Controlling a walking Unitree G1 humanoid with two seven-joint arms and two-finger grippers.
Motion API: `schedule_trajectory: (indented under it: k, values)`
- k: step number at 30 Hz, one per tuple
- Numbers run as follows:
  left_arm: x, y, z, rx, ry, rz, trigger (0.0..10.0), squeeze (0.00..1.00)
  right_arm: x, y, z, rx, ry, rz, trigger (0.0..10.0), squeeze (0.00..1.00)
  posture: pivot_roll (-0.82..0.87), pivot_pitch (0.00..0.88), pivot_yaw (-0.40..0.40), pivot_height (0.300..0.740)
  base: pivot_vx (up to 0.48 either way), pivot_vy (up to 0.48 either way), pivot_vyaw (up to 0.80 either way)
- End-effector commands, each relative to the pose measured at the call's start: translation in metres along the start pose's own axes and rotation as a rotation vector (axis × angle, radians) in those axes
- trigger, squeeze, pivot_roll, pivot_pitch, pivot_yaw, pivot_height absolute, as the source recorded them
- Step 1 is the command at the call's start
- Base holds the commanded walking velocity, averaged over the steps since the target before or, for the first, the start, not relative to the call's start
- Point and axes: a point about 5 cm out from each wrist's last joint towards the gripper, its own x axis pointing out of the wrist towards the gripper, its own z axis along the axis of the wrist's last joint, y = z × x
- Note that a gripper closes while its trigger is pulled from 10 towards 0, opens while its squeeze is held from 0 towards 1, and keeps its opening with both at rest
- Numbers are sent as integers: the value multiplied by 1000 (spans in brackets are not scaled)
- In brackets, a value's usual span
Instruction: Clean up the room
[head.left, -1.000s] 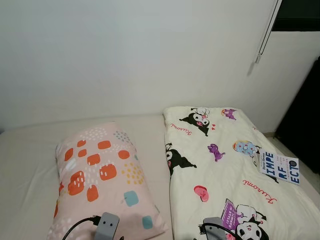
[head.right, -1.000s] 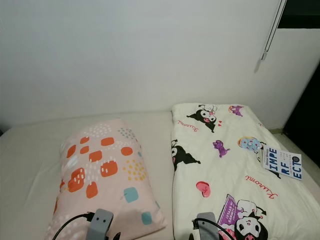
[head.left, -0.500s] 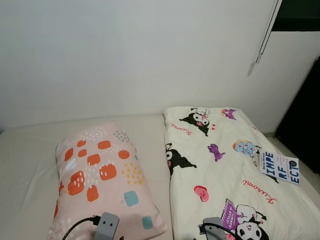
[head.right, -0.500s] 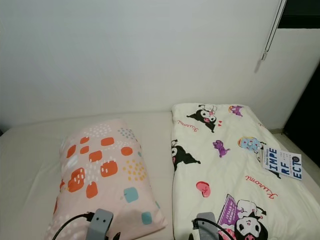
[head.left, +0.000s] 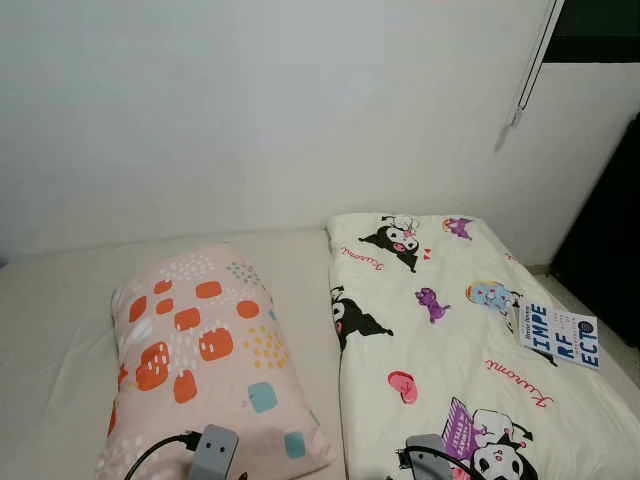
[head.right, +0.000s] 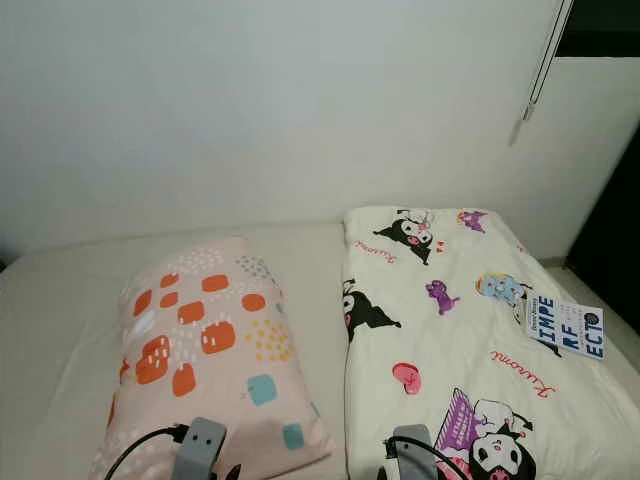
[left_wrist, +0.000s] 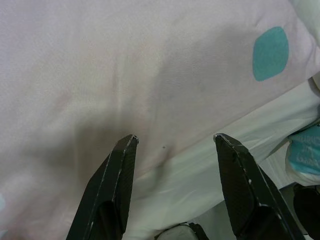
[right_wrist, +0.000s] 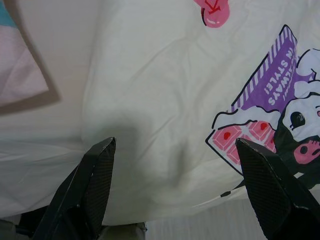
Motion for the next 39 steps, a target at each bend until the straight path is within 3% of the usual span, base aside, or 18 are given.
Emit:
schedule_trajectory:
  k: [1,11,39]
  values:
    - [-1,3,-1,-7,1,13,10000,0,-1,3,-2,-1,0,7,10000,0,31,85,-14,740,0,0,0]
    - [0,3,1,-11,-6,12,10000,0,-1,3,-1,-1,-1,7,10000,0,30,83,-15,740,0,80,0]
    - [0,7,3,-2,-14,16,10000,0,0,5,0,2,-4,13,10000,0,41,84,-10,740,0,421,0]
